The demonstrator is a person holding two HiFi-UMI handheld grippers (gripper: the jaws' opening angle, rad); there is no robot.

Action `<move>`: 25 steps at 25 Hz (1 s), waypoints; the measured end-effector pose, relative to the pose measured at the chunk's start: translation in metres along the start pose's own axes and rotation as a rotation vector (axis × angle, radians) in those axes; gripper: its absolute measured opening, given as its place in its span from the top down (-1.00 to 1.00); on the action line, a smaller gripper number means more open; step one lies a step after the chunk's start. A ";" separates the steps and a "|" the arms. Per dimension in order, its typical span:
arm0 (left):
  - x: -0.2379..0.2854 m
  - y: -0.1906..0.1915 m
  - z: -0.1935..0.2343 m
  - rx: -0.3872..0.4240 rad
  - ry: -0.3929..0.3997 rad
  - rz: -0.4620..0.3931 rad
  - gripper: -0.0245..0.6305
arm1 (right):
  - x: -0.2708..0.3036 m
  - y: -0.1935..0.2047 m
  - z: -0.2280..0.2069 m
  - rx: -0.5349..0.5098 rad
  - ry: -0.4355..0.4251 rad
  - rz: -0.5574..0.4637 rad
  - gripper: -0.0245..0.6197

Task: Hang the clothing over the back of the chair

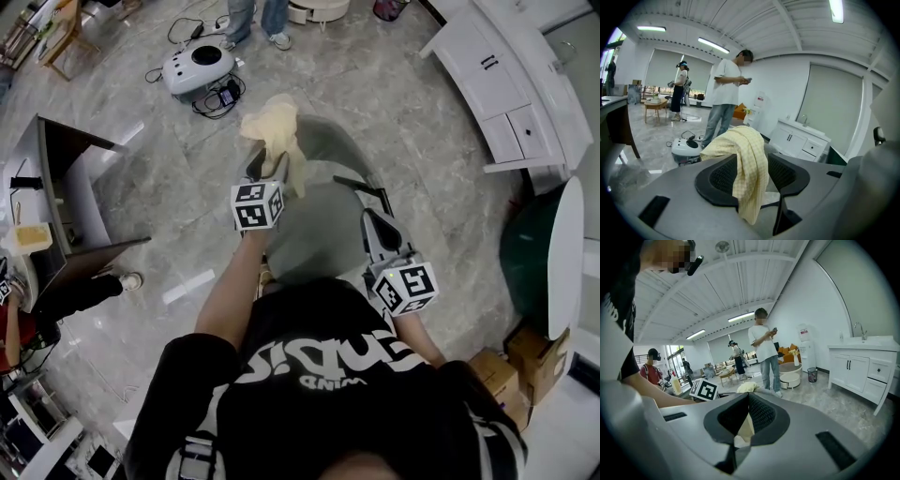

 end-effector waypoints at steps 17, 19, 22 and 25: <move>-0.135 -0.045 -0.018 0.046 0.034 -0.161 0.83 | -0.009 -0.008 0.053 -0.043 -0.061 -0.071 0.88; -0.152 -0.050 -0.024 0.048 0.055 -0.178 0.86 | -0.010 -0.011 0.058 -0.049 -0.068 -0.081 0.88; -0.179 -0.052 -0.032 0.080 0.081 -0.195 0.87 | -0.012 -0.014 0.069 -0.061 -0.079 -0.092 0.88; -0.207 -0.050 -0.037 0.108 0.090 -0.208 0.87 | -0.012 -0.016 0.080 -0.072 -0.097 -0.099 0.88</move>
Point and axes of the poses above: the fingertips, and each gripper's own axes: x forward along the fingers, z to its left, y out of its underside, the point moved 1 cm from there along -x, backward along the fingers, and after that the axes turned 3 degrees about z, right-handed, at the moved point
